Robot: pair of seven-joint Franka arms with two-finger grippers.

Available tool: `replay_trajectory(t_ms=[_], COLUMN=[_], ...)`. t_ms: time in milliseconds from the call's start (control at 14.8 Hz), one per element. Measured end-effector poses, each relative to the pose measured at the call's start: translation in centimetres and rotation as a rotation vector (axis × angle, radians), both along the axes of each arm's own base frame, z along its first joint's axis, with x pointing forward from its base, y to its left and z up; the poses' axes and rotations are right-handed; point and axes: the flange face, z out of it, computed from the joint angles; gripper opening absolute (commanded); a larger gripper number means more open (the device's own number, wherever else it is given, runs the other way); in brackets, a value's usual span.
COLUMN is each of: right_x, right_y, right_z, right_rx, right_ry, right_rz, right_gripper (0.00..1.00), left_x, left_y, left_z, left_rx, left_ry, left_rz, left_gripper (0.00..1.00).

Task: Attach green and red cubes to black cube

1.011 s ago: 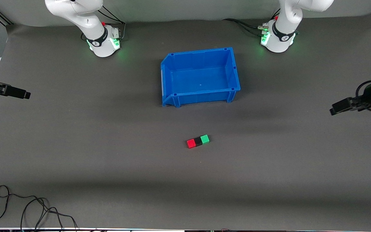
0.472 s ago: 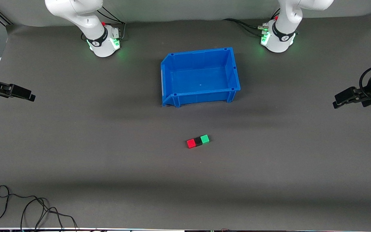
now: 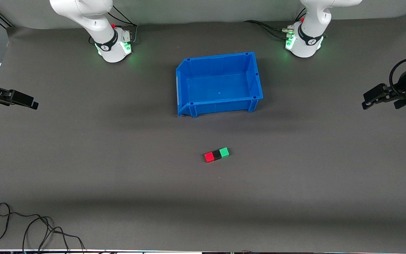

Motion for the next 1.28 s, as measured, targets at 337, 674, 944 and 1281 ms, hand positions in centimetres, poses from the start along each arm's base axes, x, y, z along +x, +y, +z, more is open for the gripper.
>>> replay_trajectory(t_ms=[337,674,944,1281], right_x=[-0.6,-1.1,-1.1,-1.1], right_y=[-0.2,0.2,0.3,0.3], right_z=[0.2,-0.2,-0.4,-0.4], right_rx=[0.001,-0.001,-0.002,-0.003], right_ry=[-0.017,-0.022,-0.018,-0.019], right_rz=[-0.003,0.004,0.006,0.006], right_gripper=[1.00,1.00,1.00,1.00], left_x=[-1.5,-1.9,-2.0,-2.2], left_y=[-0.1,0.4,0.3,0.2], left_z=[1.1,1.0,0.9,0.7], left_rx=[0.002,0.027,0.047,0.048], left_ry=[0.034,0.054,0.064,0.085], left_rz=[-0.028,-0.069,-0.080,-0.082], left_gripper=[1.00,1.00,1.00,1.00])
